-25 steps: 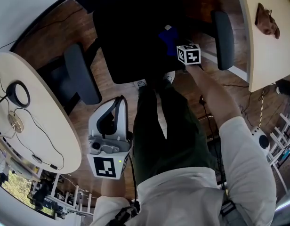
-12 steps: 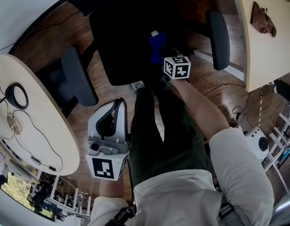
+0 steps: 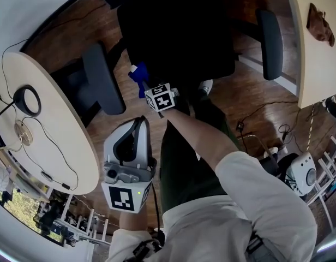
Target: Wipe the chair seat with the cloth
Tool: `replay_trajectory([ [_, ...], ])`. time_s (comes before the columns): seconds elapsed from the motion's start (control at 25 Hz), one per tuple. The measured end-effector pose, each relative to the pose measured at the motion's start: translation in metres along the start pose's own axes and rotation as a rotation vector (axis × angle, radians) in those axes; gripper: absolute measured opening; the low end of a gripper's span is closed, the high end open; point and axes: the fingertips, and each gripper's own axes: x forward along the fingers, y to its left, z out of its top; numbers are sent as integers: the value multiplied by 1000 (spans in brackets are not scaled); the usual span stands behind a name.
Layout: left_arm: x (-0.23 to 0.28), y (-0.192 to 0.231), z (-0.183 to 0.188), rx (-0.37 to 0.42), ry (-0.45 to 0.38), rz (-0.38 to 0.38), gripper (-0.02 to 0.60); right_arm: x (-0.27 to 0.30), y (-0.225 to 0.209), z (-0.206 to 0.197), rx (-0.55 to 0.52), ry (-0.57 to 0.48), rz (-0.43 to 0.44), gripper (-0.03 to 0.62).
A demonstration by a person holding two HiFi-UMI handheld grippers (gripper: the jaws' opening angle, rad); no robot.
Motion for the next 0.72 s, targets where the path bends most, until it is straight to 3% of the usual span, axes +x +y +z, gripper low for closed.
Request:
replay_trajectory([
  [0.2, -2, 4, -5, -16, -2, 0, 161, -51, -97, 0, 21, -31, -108, 77],
  [0.48, 23, -18, 4, -55, -36, -50, 161, -193, -292, -11, 57, -76, -392, 77],
  [0.6, 29, -23, 6, -42, -25, -63, 161, -233, -329, -7, 90, -104, -463, 76],
  [0.72, 31, -23, 18, -28, 10, -46, 161, -250, -322, 5, 120, -126, -473, 75],
])
